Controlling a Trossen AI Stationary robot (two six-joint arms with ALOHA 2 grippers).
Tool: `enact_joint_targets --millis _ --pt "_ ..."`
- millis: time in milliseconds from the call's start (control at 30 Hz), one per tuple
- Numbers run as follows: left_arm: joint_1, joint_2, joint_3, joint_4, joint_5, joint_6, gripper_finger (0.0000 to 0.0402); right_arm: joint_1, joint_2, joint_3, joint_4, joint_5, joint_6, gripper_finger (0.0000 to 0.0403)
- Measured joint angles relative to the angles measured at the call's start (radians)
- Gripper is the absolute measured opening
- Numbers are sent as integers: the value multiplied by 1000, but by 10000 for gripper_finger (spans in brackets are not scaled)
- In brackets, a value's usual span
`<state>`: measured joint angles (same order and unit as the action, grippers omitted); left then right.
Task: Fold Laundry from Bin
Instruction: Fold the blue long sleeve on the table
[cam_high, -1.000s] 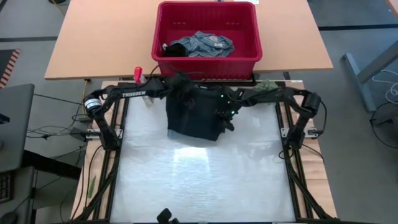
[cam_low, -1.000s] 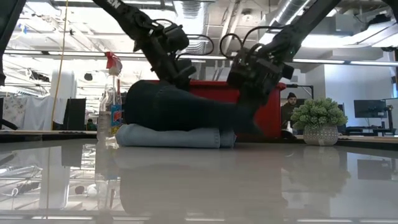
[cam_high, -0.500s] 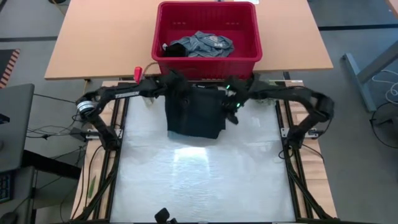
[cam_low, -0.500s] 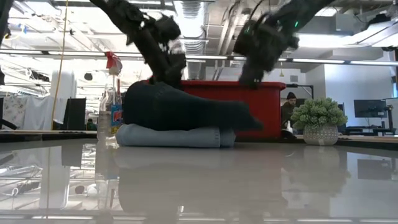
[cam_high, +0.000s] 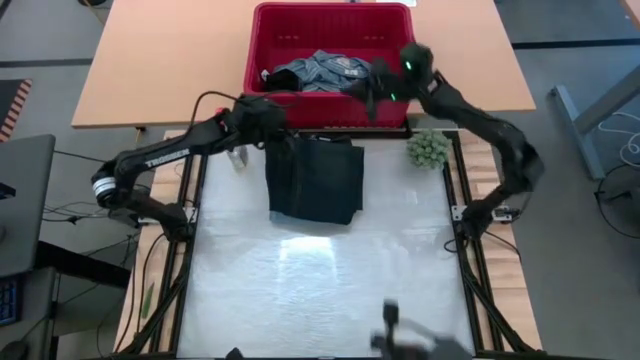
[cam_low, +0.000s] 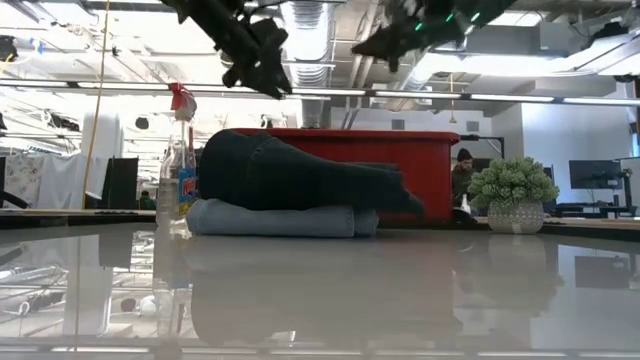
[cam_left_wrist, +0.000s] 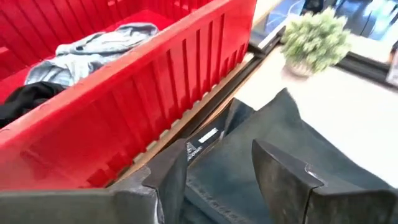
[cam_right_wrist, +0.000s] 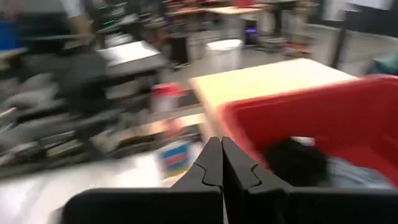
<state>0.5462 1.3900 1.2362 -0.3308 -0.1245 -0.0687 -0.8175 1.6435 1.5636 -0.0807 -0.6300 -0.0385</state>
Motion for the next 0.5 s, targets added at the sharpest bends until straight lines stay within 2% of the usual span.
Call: enact_joint_targets --millis 133,333,433,500 --pt "-14 -8 0 -2 -1 -64 169 -78 269 279 13 58 91 17" --pt "-53 -8 0 -23 -30 -142 169 -150 713 795 -78 66 246 41" --pt "-68 -8 0 -29 -60 -168 169 -177 773 708 107 125 401 60" --pt "-76 -8 0 -35 -74 -186 169 -193 803 708 121 173 430 73"
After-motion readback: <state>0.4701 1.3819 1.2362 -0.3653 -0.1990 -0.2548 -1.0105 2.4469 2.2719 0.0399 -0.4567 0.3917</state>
